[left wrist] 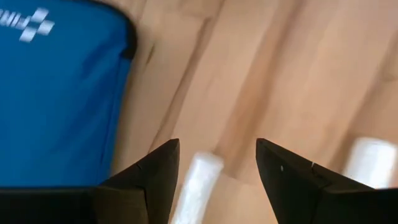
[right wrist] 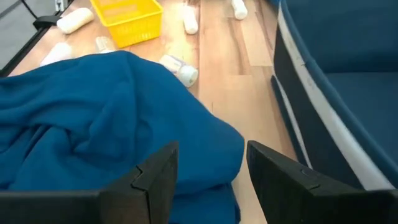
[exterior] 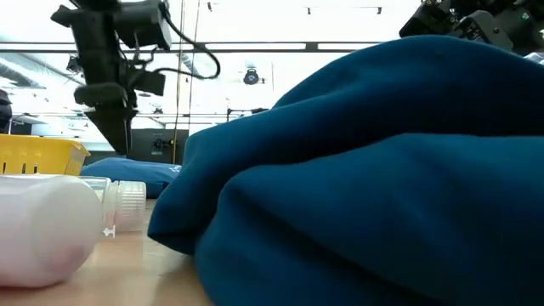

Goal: Pick & Place Medicine items
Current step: Put the top left white rolled gauze into the yellow bin

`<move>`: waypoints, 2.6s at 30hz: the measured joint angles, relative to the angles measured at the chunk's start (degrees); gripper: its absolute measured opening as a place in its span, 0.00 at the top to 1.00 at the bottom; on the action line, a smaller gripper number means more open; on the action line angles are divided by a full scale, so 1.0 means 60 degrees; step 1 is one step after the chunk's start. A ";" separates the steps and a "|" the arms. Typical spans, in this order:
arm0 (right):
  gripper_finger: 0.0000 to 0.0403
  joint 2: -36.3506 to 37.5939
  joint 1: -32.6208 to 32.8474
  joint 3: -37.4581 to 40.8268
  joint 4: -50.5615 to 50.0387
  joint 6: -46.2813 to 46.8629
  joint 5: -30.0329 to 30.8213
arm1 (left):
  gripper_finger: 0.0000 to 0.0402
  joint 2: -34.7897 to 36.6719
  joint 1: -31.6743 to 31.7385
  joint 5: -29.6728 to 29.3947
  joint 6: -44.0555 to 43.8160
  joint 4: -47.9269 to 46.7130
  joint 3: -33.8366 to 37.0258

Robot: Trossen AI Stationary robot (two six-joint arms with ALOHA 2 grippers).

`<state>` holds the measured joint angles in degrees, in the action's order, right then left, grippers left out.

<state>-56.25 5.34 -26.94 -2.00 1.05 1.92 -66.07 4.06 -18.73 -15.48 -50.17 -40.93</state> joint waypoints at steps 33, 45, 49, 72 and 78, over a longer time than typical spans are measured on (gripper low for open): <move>0.51 0.0007 0.0000 -0.0001 -0.0272 -0.0089 -0.0649 | 0.46 -0.2075 0.1758 0.1451 -0.0809 -0.0637 0.0277; 0.51 0.0007 0.0000 0.0000 -0.0275 -0.0093 -0.0644 | 0.51 -0.3505 0.1752 0.1753 -0.0668 -0.0243 0.0237; 0.51 0.0007 0.0000 -0.0003 -0.0272 -0.0093 -0.0642 | 0.61 -0.3489 0.1740 0.1801 -0.0777 -0.0164 0.0244; 0.51 0.0007 0.0002 0.0000 -0.0269 -0.0082 -0.0623 | 0.89 -0.2221 -0.0443 0.1389 -0.1900 -0.0016 0.0306; 0.51 0.0007 0.0000 -0.0003 -0.0103 -0.0071 -0.0643 | 0.89 -0.0703 -0.1600 0.0797 -0.2478 0.0733 0.0306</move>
<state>-56.21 5.35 -26.96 -2.62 0.62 -1.94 -70.29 -5.53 -13.95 -30.35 -45.77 -39.09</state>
